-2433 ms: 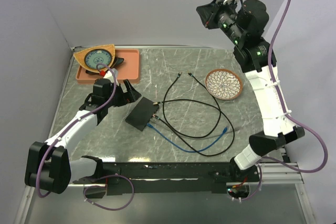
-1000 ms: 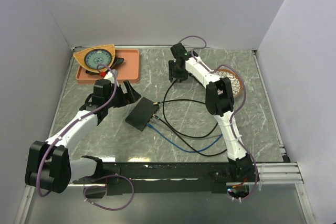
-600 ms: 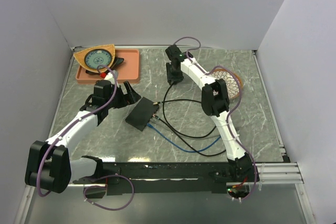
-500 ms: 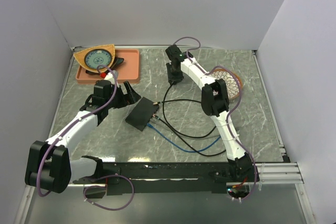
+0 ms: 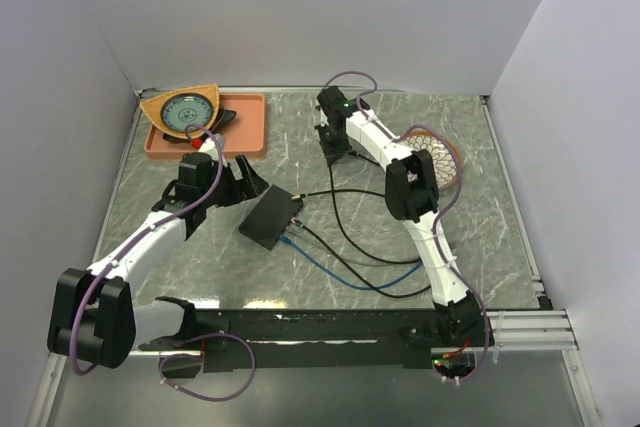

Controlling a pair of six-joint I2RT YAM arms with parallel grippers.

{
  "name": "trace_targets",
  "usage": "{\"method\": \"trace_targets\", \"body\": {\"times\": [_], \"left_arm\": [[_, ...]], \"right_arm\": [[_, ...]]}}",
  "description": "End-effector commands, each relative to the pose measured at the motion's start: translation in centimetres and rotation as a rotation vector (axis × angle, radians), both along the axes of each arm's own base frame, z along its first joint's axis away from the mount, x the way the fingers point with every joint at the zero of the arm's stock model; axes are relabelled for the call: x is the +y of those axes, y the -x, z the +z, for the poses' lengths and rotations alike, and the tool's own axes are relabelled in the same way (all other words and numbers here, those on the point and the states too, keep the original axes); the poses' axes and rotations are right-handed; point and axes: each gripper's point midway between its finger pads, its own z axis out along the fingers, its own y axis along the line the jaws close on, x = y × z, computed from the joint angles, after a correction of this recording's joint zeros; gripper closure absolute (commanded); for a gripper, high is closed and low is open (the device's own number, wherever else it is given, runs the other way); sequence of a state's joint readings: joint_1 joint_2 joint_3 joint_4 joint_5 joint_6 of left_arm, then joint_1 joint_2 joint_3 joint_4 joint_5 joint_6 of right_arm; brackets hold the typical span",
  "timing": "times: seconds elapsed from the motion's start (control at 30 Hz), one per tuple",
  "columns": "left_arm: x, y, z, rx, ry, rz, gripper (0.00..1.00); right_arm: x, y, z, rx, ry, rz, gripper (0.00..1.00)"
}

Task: Insert the plug into the switch port

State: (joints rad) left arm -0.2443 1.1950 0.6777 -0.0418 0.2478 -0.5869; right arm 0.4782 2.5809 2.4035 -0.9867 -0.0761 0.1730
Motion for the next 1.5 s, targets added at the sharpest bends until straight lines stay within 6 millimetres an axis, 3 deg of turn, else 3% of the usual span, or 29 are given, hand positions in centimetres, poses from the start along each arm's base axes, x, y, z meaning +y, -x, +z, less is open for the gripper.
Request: {"method": "trace_targets", "body": {"times": [0.0,0.07,0.13,0.17,0.23,0.27,0.3,0.37,0.5,0.57,0.63,0.73,0.77,0.8,0.93,1.0,1.1,1.2,1.23,1.27,1.47], "left_arm": [[-0.3,-0.4,1.5,-0.057,0.016,-0.015,0.04],[-0.4,-0.4,1.4,-0.053,0.019,-0.019,0.04],[-0.3,-0.4,1.4,-0.051,0.020,-0.018,0.04],[-0.4,-0.5,1.5,-0.055,0.018,-0.019,0.04],[-0.3,-0.6,1.6,-0.057,0.016,-0.016,0.04],[-0.3,-0.6,1.4,-0.055,0.012,-0.016,0.04],[-0.2,-0.7,1.4,-0.056,0.009,-0.014,0.04],[-0.3,-0.7,1.2,-0.050,0.007,-0.016,0.04],[-0.3,-0.6,0.9,-0.043,0.007,-0.017,0.04],[-0.2,-0.6,0.8,-0.039,0.005,-0.014,0.04],[-0.2,-0.6,0.7,-0.038,0.004,-0.014,0.04],[-0.2,-0.7,0.7,-0.037,0.003,-0.012,0.04],[-0.2,-0.6,0.7,-0.038,0.005,-0.016,0.04],[-0.2,-0.6,0.8,-0.039,0.006,-0.016,0.04],[0.0,-0.6,0.8,-0.042,-0.003,-0.009,0.04],[0.1,-0.5,0.8,-0.043,-0.008,-0.005,0.04],[0.3,-0.4,0.9,-0.047,-0.014,0.000,0.04],[0.2,-0.3,0.8,-0.047,-0.015,-0.002,0.04],[0.3,-0.4,0.8,-0.048,-0.013,-0.001,0.04],[0.3,-0.4,0.8,-0.049,-0.012,0.000,0.04],[0.2,-0.3,0.9,-0.047,-0.010,-0.003,0.04]], "right_arm": [[-0.8,1.5,2.3,-0.032,0.035,0.129,1.00],[-0.6,1.3,4.9,-0.088,0.000,0.144,1.00],[0.2,1.7,6.2,-0.107,-0.052,0.185,1.00],[0.6,2.0,8.0,-0.132,-0.088,0.196,1.00],[1.4,3.0,8.6,-0.139,-0.143,0.253,1.00],[1.7,3.5,10.4,-0.172,-0.165,0.269,1.00],[1.8,4.5,9.7,-0.155,-0.167,0.289,1.00],[2.1,5.5,10.4,-0.171,-0.176,0.324,1.00],[2.5,9.3,7.9,-0.109,-0.110,0.432,1.00],[3.4,10.3,7.9,-0.131,-0.131,0.475,1.00],[3.4,11.3,6.5,-0.115,-0.106,0.466,1.00],[3.2,10.4,5.3,-0.091,-0.073,0.372,0.98],[2.9,10.2,4.2,-0.066,-0.042,0.338,0.92],[3.0,9.1,4.8,-0.095,-0.027,0.311,0.88],[2.8,6.9,5.5,-0.168,-0.002,0.197,0.42],[2.6,5.8,6.0,-0.217,0.010,0.150,0.31],[2.0,4.4,6.1,-0.235,0.031,0.087,0.31],[1.3,2.7,5.1,-0.242,0.054,0.028,0.32],[1.2,2.6,3.9,-0.221,0.063,0.021,0.33],[1.4,2.0,4.2,-0.228,0.051,0.012,0.33],[1.0,1.1,2.3,-0.211,0.081,-0.034,0.37]]}}
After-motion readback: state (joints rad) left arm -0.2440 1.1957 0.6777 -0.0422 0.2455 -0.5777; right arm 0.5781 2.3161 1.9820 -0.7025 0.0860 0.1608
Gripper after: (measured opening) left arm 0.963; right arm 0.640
